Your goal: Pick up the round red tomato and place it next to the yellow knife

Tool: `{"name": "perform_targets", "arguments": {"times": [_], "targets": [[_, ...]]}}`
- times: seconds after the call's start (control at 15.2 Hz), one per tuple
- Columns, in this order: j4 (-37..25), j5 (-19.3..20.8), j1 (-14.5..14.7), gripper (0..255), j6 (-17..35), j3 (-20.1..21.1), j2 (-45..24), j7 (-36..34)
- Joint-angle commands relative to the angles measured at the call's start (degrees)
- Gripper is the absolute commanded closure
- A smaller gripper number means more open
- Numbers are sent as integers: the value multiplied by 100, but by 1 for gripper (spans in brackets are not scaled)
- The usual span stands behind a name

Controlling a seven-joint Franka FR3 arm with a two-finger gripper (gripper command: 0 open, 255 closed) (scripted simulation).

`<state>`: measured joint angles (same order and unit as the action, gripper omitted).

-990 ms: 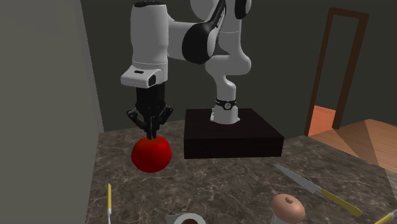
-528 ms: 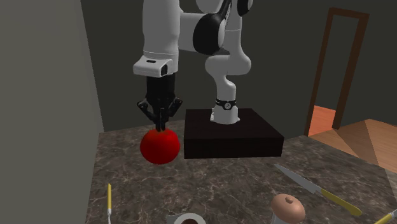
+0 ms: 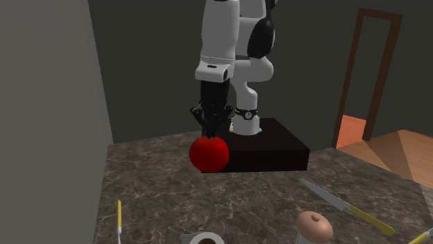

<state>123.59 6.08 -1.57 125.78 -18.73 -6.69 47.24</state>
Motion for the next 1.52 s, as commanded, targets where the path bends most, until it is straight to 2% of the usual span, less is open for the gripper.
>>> {"name": "perform_targets", "arguments": {"times": [0.0, 0.66, 1.45], "targets": [[265, 81, 153, 255, 21, 97, 226, -307], [1376, 222, 838, 255, 32, 781, 1195, -1784], [1854, -178, 1728, 255, -86, 1837, 1647, -3466]]}}
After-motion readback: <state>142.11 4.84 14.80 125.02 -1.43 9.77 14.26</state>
